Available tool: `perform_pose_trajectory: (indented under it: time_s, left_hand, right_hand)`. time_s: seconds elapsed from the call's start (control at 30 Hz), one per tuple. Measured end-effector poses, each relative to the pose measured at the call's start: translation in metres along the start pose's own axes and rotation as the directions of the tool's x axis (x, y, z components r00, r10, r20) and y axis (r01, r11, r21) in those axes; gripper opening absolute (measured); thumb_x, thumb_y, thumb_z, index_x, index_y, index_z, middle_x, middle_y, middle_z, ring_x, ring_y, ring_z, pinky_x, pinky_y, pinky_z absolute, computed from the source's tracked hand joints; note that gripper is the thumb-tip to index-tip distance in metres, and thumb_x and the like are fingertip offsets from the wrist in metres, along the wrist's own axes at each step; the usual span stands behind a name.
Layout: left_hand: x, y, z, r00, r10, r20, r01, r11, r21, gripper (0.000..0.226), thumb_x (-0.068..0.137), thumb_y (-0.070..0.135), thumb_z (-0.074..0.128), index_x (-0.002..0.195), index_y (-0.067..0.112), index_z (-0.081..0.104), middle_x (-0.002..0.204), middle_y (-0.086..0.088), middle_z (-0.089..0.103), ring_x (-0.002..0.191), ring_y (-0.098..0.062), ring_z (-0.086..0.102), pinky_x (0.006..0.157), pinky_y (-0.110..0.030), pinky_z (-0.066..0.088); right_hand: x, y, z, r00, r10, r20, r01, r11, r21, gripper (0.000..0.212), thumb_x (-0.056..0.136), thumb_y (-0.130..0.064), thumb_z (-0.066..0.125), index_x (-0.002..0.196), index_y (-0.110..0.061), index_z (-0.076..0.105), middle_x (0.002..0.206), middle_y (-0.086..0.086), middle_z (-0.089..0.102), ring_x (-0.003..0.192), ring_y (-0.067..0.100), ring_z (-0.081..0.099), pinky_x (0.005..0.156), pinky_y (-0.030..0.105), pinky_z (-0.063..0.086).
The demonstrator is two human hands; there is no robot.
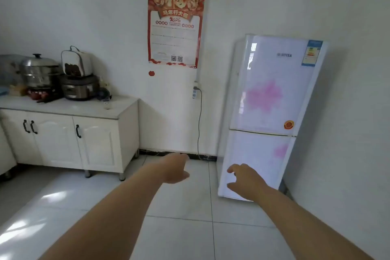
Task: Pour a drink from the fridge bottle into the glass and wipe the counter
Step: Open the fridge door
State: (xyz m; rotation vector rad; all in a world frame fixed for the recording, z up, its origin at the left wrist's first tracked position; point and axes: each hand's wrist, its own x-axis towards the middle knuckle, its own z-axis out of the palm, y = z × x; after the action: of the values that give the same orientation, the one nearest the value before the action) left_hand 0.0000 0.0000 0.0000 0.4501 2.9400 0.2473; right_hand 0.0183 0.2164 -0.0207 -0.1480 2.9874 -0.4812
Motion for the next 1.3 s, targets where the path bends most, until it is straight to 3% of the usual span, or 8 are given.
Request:
perform_pose_trajectory:
  time_s: [0.37,0.73,1.0,1.3]
  left_hand:
    - [0.205,-0.075,-0.027,1.000,0.008,0.027,-0.009,1.000,0.030,0.055,0.093,0.031,0.049,0.143,0.013,0.032,0.141,-0.009,0.044,0.129,-0.026,0.043,0.105,-0.037,0.039]
    - [0.414,-0.123,-0.086,0.999,0.011,0.041,-0.013,0.999,0.036,0.059,0.094,0.029,0.048,0.146,0.017,0.025,0.148,-0.005,0.037,0.135,-0.023,0.036,0.110,-0.037,0.034]
    - [0.570,-0.171,-0.108,0.983,0.177,0.050,-0.179,0.983,0.044,0.059,0.096,0.031,0.047,0.147,0.016,0.023,0.152,-0.005,0.032,0.139,-0.023,0.032,0.113,-0.037,0.030]
    - [0.729,-0.198,-0.163,0.897,0.443,0.008,-0.443,0.896,0.038,0.057,0.097,0.033,0.045,0.147,0.016,0.024,0.151,-0.005,0.032,0.138,-0.022,0.034,0.112,-0.036,0.031]
  right_hand:
    - [0.219,0.008,-0.009,1.000,0.012,-0.026,-0.012,1.000,0.017,0.044,0.088,-0.022,0.055,0.130,-0.017,0.043,0.131,0.009,0.044,0.117,0.023,0.047,0.092,0.028,0.041]
    - [0.437,0.035,-0.053,0.998,0.061,-0.030,-0.060,0.998,0.019,0.046,0.089,-0.024,0.054,0.133,-0.018,0.040,0.133,0.008,0.043,0.120,0.022,0.045,0.087,0.025,0.039]
    - [0.570,0.043,-0.065,0.975,0.178,-0.136,-0.180,0.984,-0.003,0.045,0.089,-0.024,0.055,0.132,-0.019,0.042,0.131,0.008,0.045,0.119,0.022,0.046,0.093,0.030,0.041]
    - [0.682,0.031,-0.102,0.894,0.352,-0.278,-0.368,0.930,-0.007,0.044,0.090,-0.026,0.054,0.132,-0.021,0.041,0.133,0.006,0.045,0.122,0.022,0.044,0.099,0.031,0.040]
